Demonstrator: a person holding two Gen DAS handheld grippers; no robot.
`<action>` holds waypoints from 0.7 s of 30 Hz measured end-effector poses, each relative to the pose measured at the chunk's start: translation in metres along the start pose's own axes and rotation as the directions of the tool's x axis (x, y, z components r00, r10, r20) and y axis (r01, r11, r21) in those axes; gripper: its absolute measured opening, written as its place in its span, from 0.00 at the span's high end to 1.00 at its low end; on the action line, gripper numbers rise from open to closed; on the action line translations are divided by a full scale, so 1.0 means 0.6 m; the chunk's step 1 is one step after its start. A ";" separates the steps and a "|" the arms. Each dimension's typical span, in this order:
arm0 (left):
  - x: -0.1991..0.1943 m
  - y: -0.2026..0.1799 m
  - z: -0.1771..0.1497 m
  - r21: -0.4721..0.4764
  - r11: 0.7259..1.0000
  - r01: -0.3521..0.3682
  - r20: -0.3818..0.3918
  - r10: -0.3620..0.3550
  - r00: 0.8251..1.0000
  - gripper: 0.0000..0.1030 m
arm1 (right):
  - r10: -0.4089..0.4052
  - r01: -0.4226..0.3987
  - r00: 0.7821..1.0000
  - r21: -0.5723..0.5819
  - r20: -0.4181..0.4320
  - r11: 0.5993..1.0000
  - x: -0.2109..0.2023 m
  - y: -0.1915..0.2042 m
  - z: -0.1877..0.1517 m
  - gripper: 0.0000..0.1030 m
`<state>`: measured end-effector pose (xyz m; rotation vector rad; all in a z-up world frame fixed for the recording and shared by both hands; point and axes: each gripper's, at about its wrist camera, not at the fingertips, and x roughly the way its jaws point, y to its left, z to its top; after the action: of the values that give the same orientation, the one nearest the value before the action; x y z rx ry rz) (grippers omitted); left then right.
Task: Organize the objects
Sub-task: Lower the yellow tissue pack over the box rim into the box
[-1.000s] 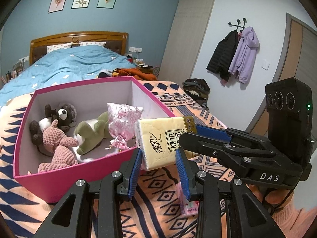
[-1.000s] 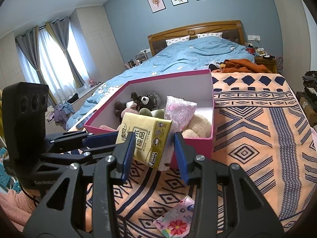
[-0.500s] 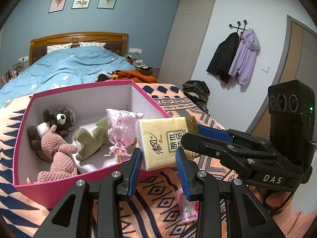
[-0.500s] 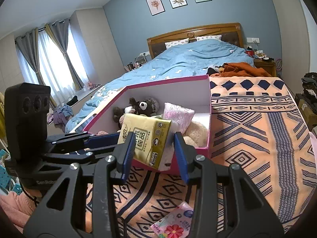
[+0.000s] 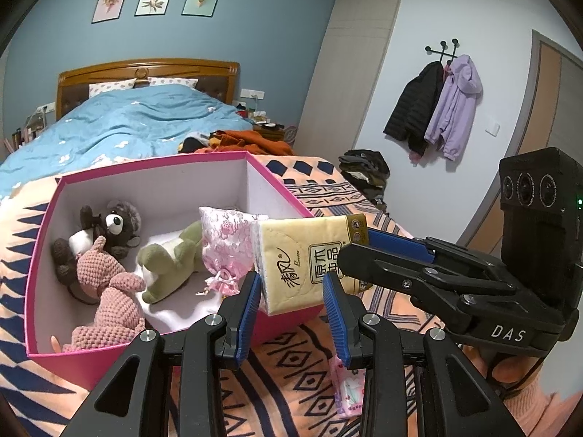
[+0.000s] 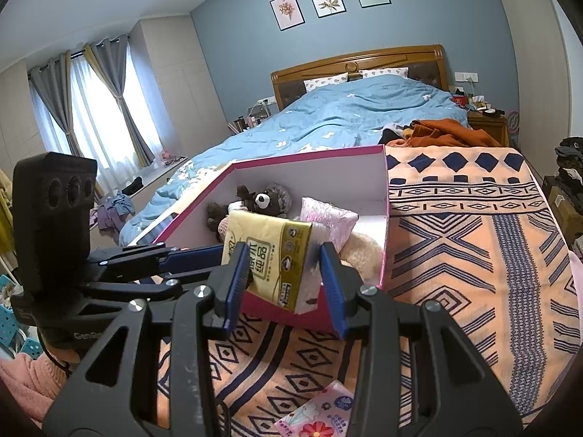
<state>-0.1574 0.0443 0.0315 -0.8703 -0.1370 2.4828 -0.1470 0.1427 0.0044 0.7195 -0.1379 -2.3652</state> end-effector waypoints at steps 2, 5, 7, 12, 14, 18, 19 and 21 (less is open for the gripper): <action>0.001 0.002 0.002 -0.003 1.000 0.000 0.001 0.000 1.000 0.66 | -0.001 0.001 1.000 0.002 -0.001 1.000 0.001 0.000 0.000 0.58; 0.005 0.006 0.004 -0.006 1.000 0.001 -0.002 -0.001 1.000 0.66 | 0.000 0.000 1.000 0.004 -0.001 1.000 0.003 -0.001 0.002 0.58; 0.006 0.007 0.003 -0.007 1.000 0.000 -0.002 0.000 1.000 0.66 | 0.002 -0.002 1.000 0.005 -0.001 1.000 0.003 -0.002 0.002 0.58; 0.008 0.007 0.005 -0.010 1.000 0.001 -0.004 -0.001 1.000 0.66 | 0.000 0.000 1.000 0.003 -0.001 1.000 0.005 -0.003 0.003 0.58; 0.009 0.008 0.004 -0.008 1.000 0.000 -0.004 0.000 1.000 0.66 | 0.000 0.000 1.000 0.002 0.000 1.000 0.005 -0.003 0.003 0.58; 0.011 0.008 0.006 -0.008 1.000 -0.001 -0.004 0.001 1.000 0.66 | -0.001 0.001 1.000 0.003 0.002 1.000 0.006 -0.003 0.004 0.58; 0.012 0.008 0.006 -0.007 1.000 -0.002 -0.004 0.002 1.000 0.66 | -0.002 0.002 1.000 0.003 0.002 1.000 0.006 -0.003 0.004 0.58; 0.012 0.008 0.007 -0.008 1.000 -0.003 -0.004 0.003 1.000 0.66 | -0.002 0.002 1.000 0.003 0.001 1.000 0.007 -0.003 0.005 0.58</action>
<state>-0.1667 0.0439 0.0298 -0.8795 -0.1444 2.4845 -0.1520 0.1412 0.0043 0.7203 -0.1415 -2.3680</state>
